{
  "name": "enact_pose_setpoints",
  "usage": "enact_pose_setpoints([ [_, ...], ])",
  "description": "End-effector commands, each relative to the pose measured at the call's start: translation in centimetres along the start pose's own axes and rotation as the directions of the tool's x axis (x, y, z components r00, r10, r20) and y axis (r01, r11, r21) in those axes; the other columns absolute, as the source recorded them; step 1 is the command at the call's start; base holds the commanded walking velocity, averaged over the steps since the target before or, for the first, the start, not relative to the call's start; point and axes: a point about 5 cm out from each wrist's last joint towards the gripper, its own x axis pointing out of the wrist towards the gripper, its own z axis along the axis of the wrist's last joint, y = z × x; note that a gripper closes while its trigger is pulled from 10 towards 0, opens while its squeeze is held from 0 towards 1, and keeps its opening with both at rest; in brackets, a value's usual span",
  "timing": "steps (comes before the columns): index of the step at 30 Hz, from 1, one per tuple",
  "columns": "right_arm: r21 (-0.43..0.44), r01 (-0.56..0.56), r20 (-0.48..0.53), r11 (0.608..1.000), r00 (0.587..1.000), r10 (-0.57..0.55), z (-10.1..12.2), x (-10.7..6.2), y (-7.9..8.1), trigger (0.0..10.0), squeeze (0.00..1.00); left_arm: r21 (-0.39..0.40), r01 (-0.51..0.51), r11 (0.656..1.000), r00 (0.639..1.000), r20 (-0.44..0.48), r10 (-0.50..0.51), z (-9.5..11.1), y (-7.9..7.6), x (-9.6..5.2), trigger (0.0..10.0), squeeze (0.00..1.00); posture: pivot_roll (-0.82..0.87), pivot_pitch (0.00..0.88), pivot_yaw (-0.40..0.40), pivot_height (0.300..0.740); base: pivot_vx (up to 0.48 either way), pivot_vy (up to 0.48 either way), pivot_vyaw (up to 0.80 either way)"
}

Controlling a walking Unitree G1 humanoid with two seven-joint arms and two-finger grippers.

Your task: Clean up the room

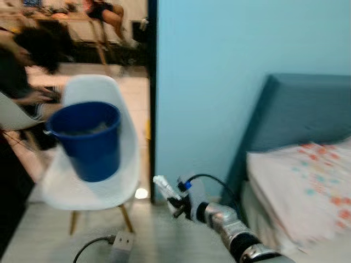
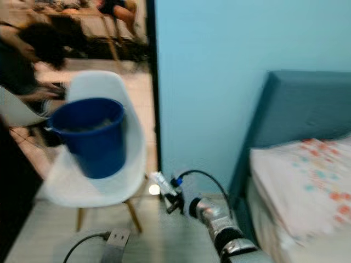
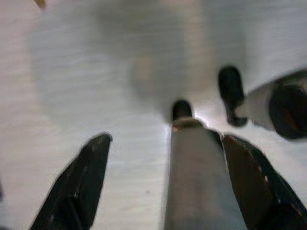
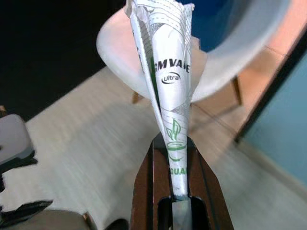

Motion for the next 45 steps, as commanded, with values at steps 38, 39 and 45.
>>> enact_pose_setpoints([
  [38,0.019,0.597,0.098,0.802,0.797,-0.595,8.5,-1.6,-7.0,10.0,0.0,0.036,-0.006,0.999,1.0,-0.023,0.006,-0.4,0.0,0.0,10.0,0.0,-0.03,0.0,-0.083,0.74,0.24,-0.06,0.46],
  [39,0.019,0.597,0.098,0.802,0.797,-0.595,8.5,-1.6,-7.0,10.0,0.0,0.036,-0.006,0.999,1.0,-0.023,0.006,-0.4,0.0,0.0,10.0,0.0,-0.03,0.0,-0.083,0.74,0.0,-0.412,0.0],
  [45,-0.009,0.621,0.066,0.784,0.783,-0.619,7.8,-1.2,-6.6,10.0,0.0,0.013,-0.012,1.0,1.0,-0.023,0.012,-0.5,-0.1,0.0,10.0,0.0,-0.02,0.0,-0.088,0.74,0.0,0.0,0.0],
])
